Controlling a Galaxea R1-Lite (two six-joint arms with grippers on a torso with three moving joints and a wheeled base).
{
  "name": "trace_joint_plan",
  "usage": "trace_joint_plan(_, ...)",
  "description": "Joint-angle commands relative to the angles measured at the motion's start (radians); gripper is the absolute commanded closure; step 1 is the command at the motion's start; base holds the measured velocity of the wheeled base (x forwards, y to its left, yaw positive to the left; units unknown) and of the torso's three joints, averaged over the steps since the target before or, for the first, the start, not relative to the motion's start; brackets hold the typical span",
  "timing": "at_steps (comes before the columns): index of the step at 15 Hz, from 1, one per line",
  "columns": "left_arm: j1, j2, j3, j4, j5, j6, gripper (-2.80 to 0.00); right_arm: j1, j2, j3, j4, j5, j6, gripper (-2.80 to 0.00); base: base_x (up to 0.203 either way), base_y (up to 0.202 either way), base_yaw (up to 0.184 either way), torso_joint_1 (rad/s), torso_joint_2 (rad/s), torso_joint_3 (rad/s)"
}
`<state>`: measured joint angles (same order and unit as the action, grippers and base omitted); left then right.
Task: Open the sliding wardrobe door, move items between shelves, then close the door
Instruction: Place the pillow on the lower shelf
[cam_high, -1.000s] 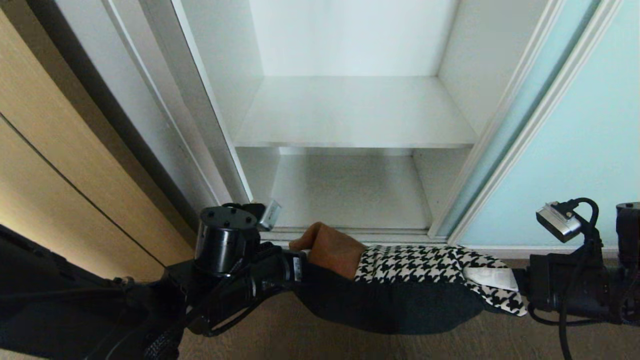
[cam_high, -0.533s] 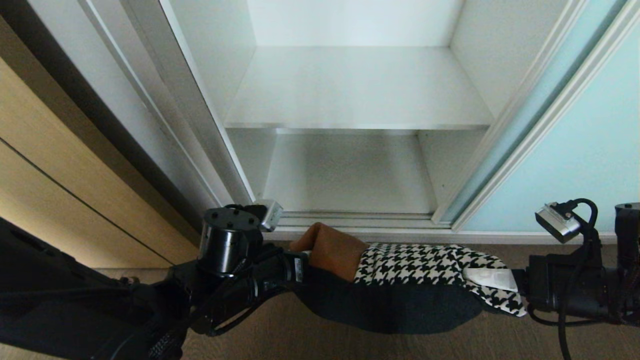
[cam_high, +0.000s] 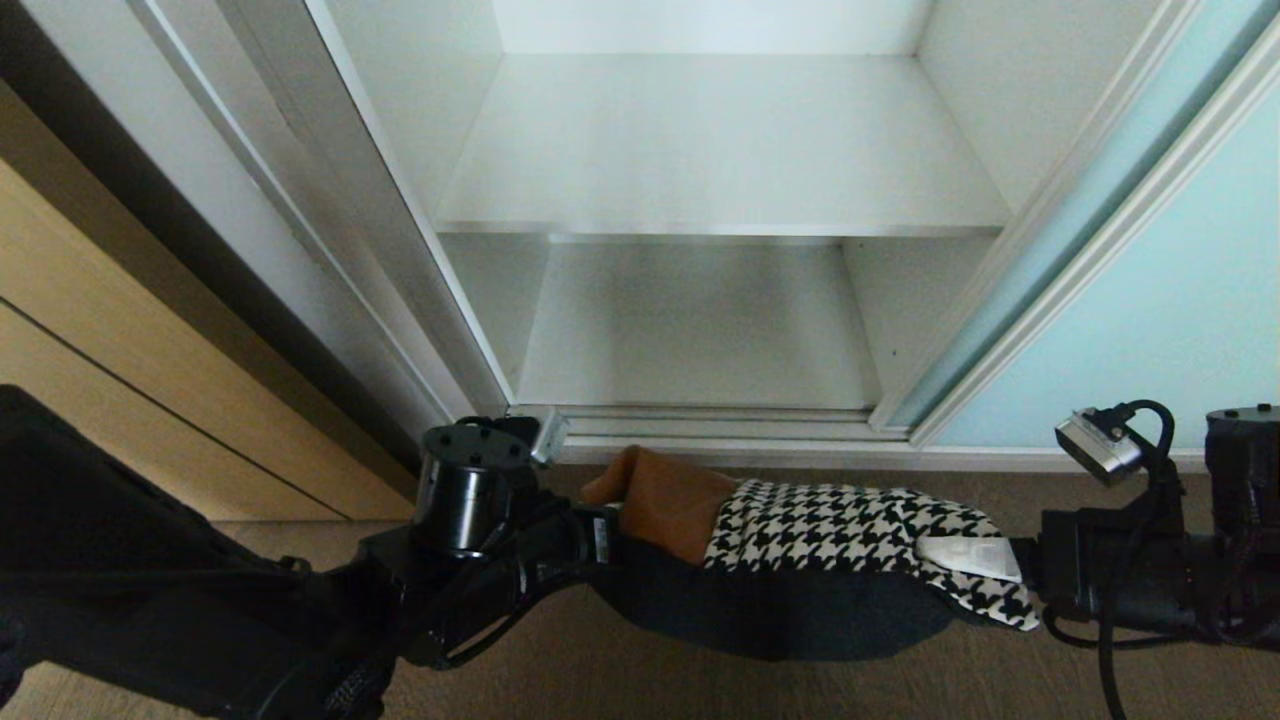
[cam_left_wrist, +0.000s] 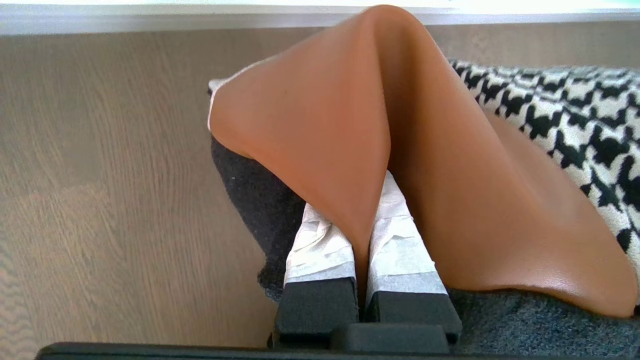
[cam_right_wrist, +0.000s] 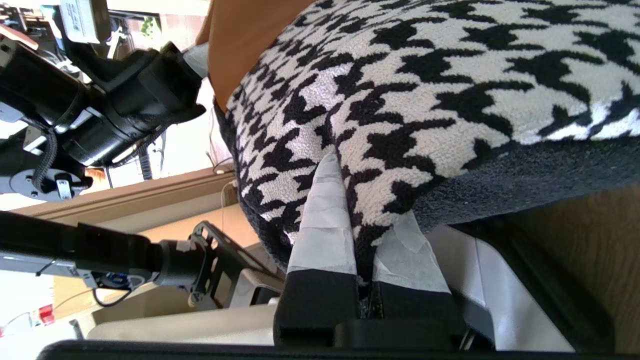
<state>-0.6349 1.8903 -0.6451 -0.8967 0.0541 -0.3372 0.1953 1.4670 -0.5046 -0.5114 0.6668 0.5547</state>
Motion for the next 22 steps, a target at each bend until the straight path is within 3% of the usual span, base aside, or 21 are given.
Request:
trace_joint_plan(1, 0.006, 0.040, -0.007, -0.007, 0.001, -0.003, 0.00, 0.005, 0.057, -0.019, -0.033, 0.002, 0.004, 0.00, 0.000, 0.000, 0.000, 0.000, 0.00, 0.000)
trace_joint_plan(7, 0.089, 0.150, -0.115, -0.052, 0.031, 0.001, 0.00, 0.005, 0.262, -0.226, -0.055, -0.018, -0.006, 0.00, 0.000, 0.000, 0.000, 0.000, 0.00, 0.000)
trace_joint_plan(16, 0.196, 0.278, -0.491, -0.057, 0.062, 0.018, 0.00, -0.012, 0.519, -0.679, -0.057, -0.021, -0.016, 0.00, 0.000, 0.000, 0.000, 0.000, 0.00, 0.000)
trace_joint_plan(19, 0.234, 0.475, -0.615, -0.071, 0.061, 0.045, 0.00, -0.021, 0.718, -0.780, -0.088, -0.029, -0.085, 0.00, 0.000, 0.000, 0.000, 0.000, 0.00, 0.000)
trace_joint_plan(22, 0.277, 0.671, -0.761, -0.113, 0.064, 0.112, 0.00, -0.032, 0.944, -0.918, -0.116, -0.081, -0.151, 0.00, 0.000, 0.000, 0.000, 0.000, 0.00, 0.000)
